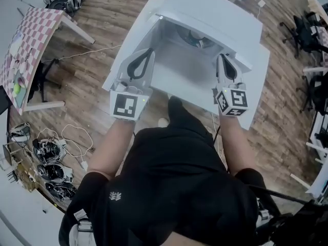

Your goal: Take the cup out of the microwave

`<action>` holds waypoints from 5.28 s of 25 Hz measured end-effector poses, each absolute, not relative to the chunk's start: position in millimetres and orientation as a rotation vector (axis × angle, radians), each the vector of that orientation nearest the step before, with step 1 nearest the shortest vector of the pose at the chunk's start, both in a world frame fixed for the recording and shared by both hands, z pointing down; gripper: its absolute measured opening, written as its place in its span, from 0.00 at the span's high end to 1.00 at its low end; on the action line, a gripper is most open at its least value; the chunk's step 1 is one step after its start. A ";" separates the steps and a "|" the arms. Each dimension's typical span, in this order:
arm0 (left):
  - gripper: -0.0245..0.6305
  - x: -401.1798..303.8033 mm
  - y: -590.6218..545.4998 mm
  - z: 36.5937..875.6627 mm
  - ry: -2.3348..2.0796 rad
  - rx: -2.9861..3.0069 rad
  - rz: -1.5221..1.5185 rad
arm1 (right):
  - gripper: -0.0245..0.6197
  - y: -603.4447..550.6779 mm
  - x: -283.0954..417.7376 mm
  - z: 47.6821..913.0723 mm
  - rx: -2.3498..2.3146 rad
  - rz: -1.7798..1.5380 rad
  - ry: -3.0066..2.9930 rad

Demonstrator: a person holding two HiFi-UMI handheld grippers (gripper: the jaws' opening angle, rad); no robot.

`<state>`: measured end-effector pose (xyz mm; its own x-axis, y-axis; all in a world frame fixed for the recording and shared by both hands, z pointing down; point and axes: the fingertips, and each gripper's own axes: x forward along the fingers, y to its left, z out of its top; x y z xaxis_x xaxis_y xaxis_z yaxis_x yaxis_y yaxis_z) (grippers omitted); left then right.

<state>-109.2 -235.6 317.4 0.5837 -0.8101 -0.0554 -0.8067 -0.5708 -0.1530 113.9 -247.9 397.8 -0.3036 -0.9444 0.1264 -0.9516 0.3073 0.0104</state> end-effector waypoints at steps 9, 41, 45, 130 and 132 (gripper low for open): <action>0.95 -82.6 -274.4 370.2 1.361 -2.705 -0.105 | 0.96 -295.3 115.9 457.3 1.762 0.146 -2.419; 0.95 -49.4 -376.4 467.6 1.334 -2.809 -0.223 | 0.49 -406.1 83.1 591.2 1.612 0.255 -2.396; 0.95 -47.7 -379.4 477.0 1.332 -2.816 -0.249 | 0.45 -415.2 85.1 599.6 1.624 0.274 -2.395; 0.95 -85.8 -253.7 368.8 1.313 -2.697 -0.133 | 0.38 -283.2 95.7 498.6 1.585 0.264 -2.418; 0.95 -86.9 -253.1 360.0 1.312 -2.697 -0.123 | 0.38 -280.2 97.2 489.7 1.574 0.253 -2.413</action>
